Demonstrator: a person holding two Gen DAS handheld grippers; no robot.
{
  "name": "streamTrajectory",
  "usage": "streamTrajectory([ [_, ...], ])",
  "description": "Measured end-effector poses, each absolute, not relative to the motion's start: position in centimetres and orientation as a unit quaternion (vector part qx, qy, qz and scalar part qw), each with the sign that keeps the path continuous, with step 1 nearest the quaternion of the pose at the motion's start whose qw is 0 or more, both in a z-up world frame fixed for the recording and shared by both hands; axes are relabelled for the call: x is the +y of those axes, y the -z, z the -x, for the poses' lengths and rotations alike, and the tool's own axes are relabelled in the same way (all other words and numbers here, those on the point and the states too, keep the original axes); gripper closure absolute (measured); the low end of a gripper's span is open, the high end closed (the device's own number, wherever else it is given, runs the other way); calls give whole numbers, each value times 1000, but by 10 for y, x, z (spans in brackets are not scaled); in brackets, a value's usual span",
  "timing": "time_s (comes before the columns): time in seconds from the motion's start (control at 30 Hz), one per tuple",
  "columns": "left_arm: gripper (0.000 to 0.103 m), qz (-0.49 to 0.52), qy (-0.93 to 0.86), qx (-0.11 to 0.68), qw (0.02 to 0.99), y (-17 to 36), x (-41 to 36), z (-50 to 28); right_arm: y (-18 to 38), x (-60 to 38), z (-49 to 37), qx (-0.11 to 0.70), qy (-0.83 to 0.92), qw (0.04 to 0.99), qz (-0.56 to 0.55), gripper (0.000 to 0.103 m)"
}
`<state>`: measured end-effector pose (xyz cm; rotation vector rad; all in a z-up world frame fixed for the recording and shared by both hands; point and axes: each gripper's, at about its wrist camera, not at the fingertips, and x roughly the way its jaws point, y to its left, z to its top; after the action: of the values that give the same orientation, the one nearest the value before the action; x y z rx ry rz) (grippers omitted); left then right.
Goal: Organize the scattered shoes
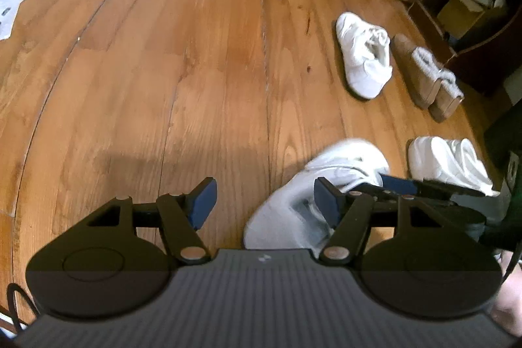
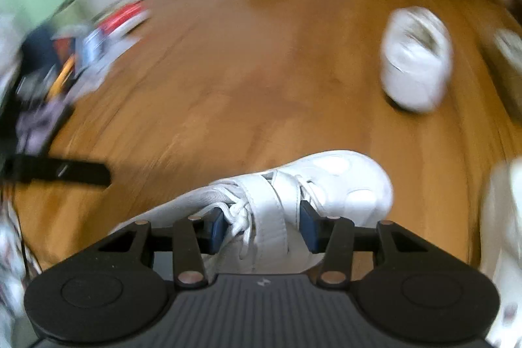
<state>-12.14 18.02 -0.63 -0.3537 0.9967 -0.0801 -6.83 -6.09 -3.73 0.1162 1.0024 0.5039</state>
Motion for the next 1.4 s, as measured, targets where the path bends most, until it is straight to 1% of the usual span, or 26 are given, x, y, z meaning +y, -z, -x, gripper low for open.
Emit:
streamTrajectory([
  [0.1, 29, 157, 38, 473, 866, 14, 173, 119, 40, -76, 65, 483, -228, 836, -124, 60],
  [0.33, 29, 161, 49, 490, 855, 24, 162, 119, 52, -94, 67, 487, -216, 822, -200, 65],
  [0.37, 29, 159, 47, 489, 856, 24, 162, 119, 56, -101, 68, 488, -221, 810, -237, 65],
  [0.5, 29, 147, 30, 489, 859, 29, 161, 120, 72, -123, 67, 503, -203, 768, -341, 65],
  [0.63, 29, 161, 19, 502, 850, 38, 167, 120, 80, -130, 76, 496, -189, 750, -395, 66],
  [0.67, 29, 163, 18, 503, 849, 39, 168, 121, 82, -131, 83, 496, -198, 733, -421, 66],
  [0.73, 29, 165, 14, 501, 849, 37, 171, 121, 84, -131, 87, 498, -211, 719, -436, 65],
  [0.77, 29, 165, 12, 501, 850, 37, 173, 121, 81, -131, 94, 496, -224, 721, -429, 58],
  [0.8, 28, 165, 10, 500, 850, 36, 176, 121, 78, -131, 100, 494, -238, 723, -421, 44],
  [0.87, 26, 168, 6, 503, 848, 38, 179, 120, 55, -124, 115, 475, -265, 776, -319, 36],
  [0.9, 26, 173, 3, 507, 845, 41, 182, 120, 43, -120, 122, 462, -270, 804, -259, 29],
  [0.93, 26, 181, 2, 513, 839, 44, 185, 120, 32, -115, 127, 448, -273, 826, -207, 25],
  [1.0, 26, 202, 8, 525, 827, 51, 188, 120, 19, -106, 135, 420, -288, 851, -129, 16],
  [1.17, 24, 241, 40, 550, 799, 62, 186, 121, 25, -71, 148, 390, -344, 849, 94, 16],
  [1.23, 24, 241, 42, 551, 798, 62, 186, 122, 31, -62, 153, 388, -368, 834, 138, 25],
  [1.27, 24, 243, 40, 552, 797, 62, 188, 123, 39, -54, 153, 392, -383, 819, 168, 34],
  [1.3, 24, 244, 39, 552, 797, 62, 189, 123, 47, -46, 153, 396, -398, 804, 197, 37],
  [1.4, 24, 236, 27, 552, 800, 64, 194, 121, 56, -36, 151, 389, -398, 801, 222, 35],
])
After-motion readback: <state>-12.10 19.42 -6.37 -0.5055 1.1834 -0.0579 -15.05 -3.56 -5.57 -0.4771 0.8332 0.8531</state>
